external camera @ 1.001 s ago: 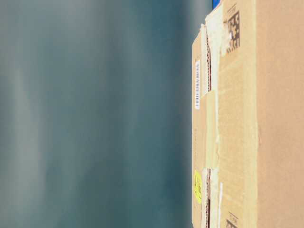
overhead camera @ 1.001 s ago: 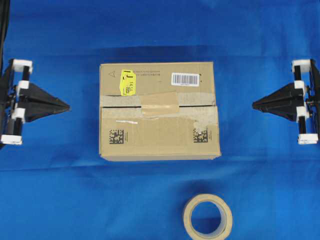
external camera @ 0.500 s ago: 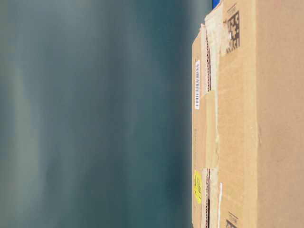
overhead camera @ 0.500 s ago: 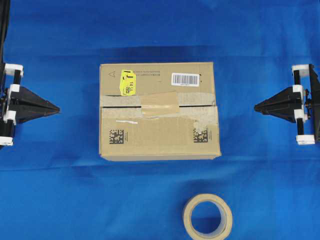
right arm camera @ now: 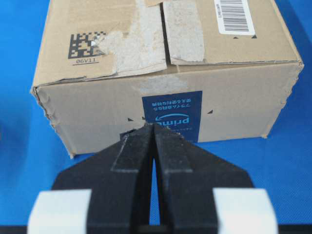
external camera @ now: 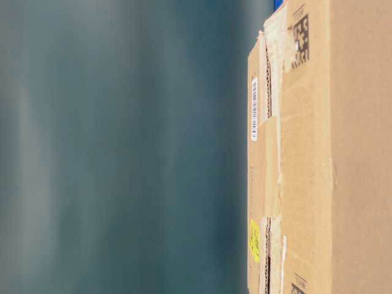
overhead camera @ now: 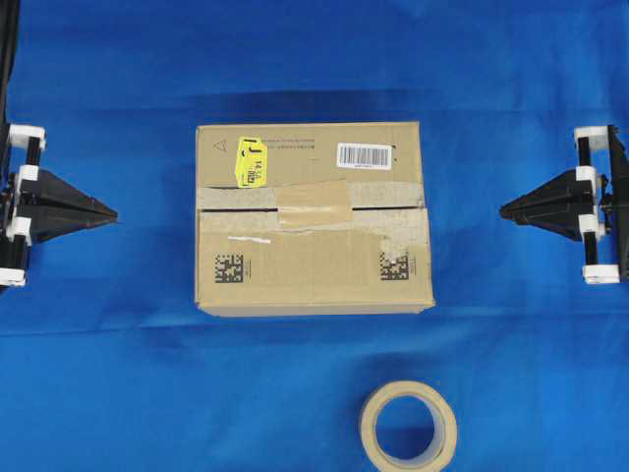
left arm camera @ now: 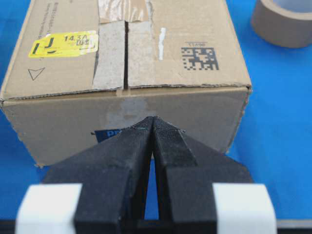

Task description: Apply tape along the seams of the closed cardboard box to seal it securely.

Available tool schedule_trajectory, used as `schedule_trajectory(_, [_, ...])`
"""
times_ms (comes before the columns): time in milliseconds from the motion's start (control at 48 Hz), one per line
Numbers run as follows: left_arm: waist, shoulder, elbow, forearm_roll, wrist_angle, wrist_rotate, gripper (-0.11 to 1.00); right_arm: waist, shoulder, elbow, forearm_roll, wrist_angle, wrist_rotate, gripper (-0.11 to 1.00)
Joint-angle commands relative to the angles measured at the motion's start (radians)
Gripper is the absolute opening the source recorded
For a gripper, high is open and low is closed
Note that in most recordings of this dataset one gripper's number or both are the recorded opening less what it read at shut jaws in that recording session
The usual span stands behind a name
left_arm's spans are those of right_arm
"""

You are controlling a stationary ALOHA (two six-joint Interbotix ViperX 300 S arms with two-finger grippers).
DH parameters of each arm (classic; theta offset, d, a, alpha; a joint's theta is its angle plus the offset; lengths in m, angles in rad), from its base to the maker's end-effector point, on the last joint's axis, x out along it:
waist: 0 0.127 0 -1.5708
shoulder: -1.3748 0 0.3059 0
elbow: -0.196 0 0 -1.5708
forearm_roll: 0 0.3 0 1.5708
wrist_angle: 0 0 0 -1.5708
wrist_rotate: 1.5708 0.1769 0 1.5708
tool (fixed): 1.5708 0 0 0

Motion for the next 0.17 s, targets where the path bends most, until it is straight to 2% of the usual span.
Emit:
schedule_trajectory(0, [0.003, 0.005, -0.012, 0.002, -0.005, 0.000, 0.00, -0.002, 0.002, -0.015, -0.002, -0.011, -0.002, 0.00])
schedule_trajectory(146, [0.003, 0.002, -0.015, 0.002, -0.005, 0.000, 0.00, -0.002, 0.000, -0.017, -0.002, -0.011, -0.002, 0.00])
